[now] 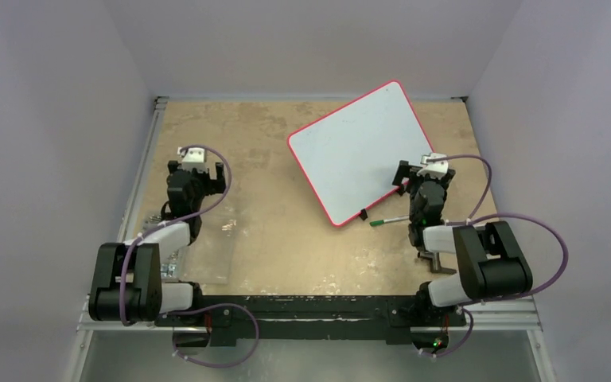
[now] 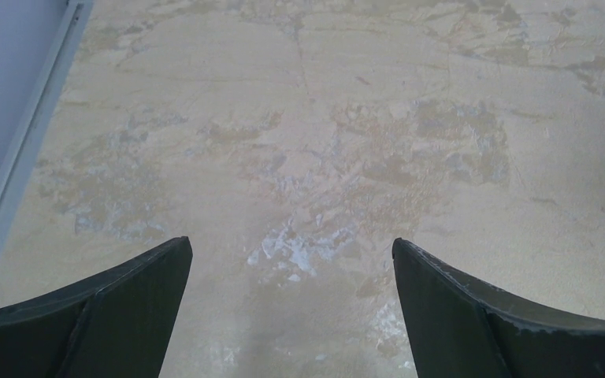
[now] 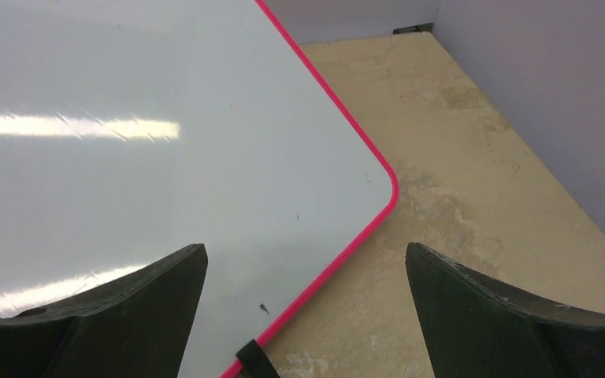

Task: Write a sentence on the whiteboard
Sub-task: Move the whiteboard to the center of the board.

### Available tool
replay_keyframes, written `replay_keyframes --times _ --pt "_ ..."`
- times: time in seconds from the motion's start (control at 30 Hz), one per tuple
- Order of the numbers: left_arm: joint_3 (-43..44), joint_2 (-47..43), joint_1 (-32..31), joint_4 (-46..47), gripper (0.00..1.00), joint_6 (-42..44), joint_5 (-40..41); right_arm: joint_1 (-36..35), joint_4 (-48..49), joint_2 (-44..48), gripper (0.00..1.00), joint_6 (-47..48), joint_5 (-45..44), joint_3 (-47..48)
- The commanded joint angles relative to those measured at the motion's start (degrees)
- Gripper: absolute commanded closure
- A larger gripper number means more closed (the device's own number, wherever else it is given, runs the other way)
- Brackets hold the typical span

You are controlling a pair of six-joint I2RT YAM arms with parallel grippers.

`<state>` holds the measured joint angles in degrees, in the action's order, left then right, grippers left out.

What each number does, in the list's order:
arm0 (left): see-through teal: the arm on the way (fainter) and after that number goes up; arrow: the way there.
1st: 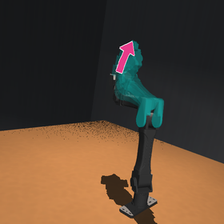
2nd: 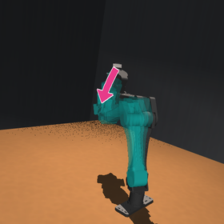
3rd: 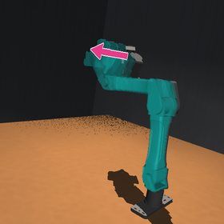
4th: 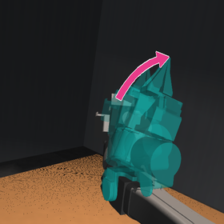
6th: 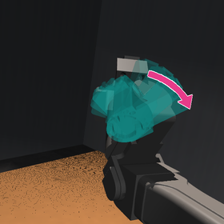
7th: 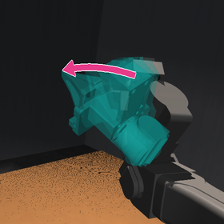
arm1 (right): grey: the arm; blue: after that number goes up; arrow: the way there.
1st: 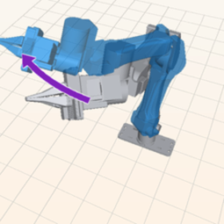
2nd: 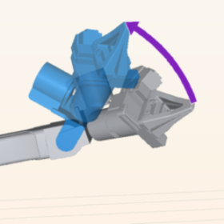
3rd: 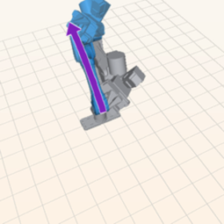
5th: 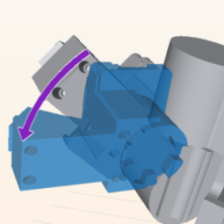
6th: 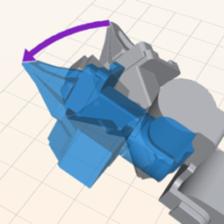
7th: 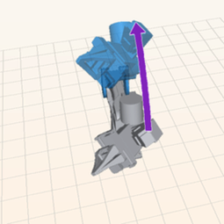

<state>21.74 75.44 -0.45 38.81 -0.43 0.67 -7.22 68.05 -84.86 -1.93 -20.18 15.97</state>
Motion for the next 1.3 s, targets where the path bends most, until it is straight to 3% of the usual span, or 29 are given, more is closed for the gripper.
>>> replay_keyframes --times 0.0,0.1,0.23,0.3,0.37,0.43,0.5,0.57,0.63,0.73,0.83,0.87,0.93,1.0,1.03,1.07,1.2,1.27 --pt "9.1 -4.7 -0.6 -12.7 0.00 -0.3 1.4 -0.2 -16.5 7.3 0.01 -0.4 -2.5 9.4" --pt "12.7 -7.3 -1.6 -17.3 0.00 -1.0 3.6 -0.2 -18.1 11.5 0.01 -0.9 -4.6 10.9" --pt "24.2 -9.6 -1.8 -31.0 0.00 -5.9 3.0 -0.2 -29.7 17.6 0.01 -4.9 -4.4 17.1" --pt "29.9 -8.6 -1.7 -32.9 0.00 -8.4 -8.2 -0.1 -37.1 19.7 0.01 -14.9 -2.1 22.3" --pt "36.8 -5.6 -1.7 -32.6 0.00 -13.0 -17.1 0.0 -52.1 21.1 0.01 -30.3 -3.8 28.3" --pt "43.8 0.7 -1.4 -31.2 0.00 -23.0 -21.3 0.1 -58.9 21.2 0.01 -31.8 0.9 31.0" --pt "52.2 8.6 0.2 -29.8 0.00 -30.6 -33.2 0.1 -62.9 20.9 0.01 -35.6 4.7 32.4" --pt "69.6 18.2 0.4 -40.8 0.00 -31.7 -46.2 0.0 -66.7 21.6 0.01 -36.2 5.9 33.3" --pt "78.0 23.0 -1.6 -50.1 0.00 -26.8 -46.3 0.1 -70.4 22.8 0.01 -36.9 8.5 34.2" --pt "82.2 24.1 -6.0 -55.2 0.00 -19.9 -41.7 0.0 -76.3 24.0 0.01 -35.5 10.3 36.0" --pt "84.4 24.3 -7.5 -54.5 0.00 -19.9 -45.4 0.0 -80.0 23.4 0.01 -35.0 11.3 38.0" --pt "80.8 23.4 -7.5 -47.1 0.00 -22.2 -48.2 0.0 -80.2 22.6 0.01 -34.2 10.8 38.7" --pt "73.4 24.1 -5.6 -29.3 0.00 -36.3 -49.0 0.0 -80.4 19.6 0.01 -33.0 10.5 40.8" --pt "76.5 31.2 -2.9 -18.9 0.00 -52.0 -56.8 0.6 -82.6 14.8 0.01 -32.9 10.7 46.8" --pt "80.1 35.0 -2.4 -16.4 0.00 -57.0 -60.7 1.5 -83.4 12.1 0.01 -33.0 12.7 49.5" --pt "79.9 35.7 -2.4 -16.1 0.00 -57.1 -59.4 2.6 -83.9 9.5 0.01 -33.8 14.7 51.8" --pt "70.6 21.8 -7.6 -40.4 0.00 -32.3 -39.9 7.9 -84.2 1.5 0.03 -37.5 22.5 58.8" --pt "69.3 18.4 -10.3 -50.1 0.00 -28.6 -32.8 9.8 -85.2 -2.3 0.04 -37.8 22.7 62.7"
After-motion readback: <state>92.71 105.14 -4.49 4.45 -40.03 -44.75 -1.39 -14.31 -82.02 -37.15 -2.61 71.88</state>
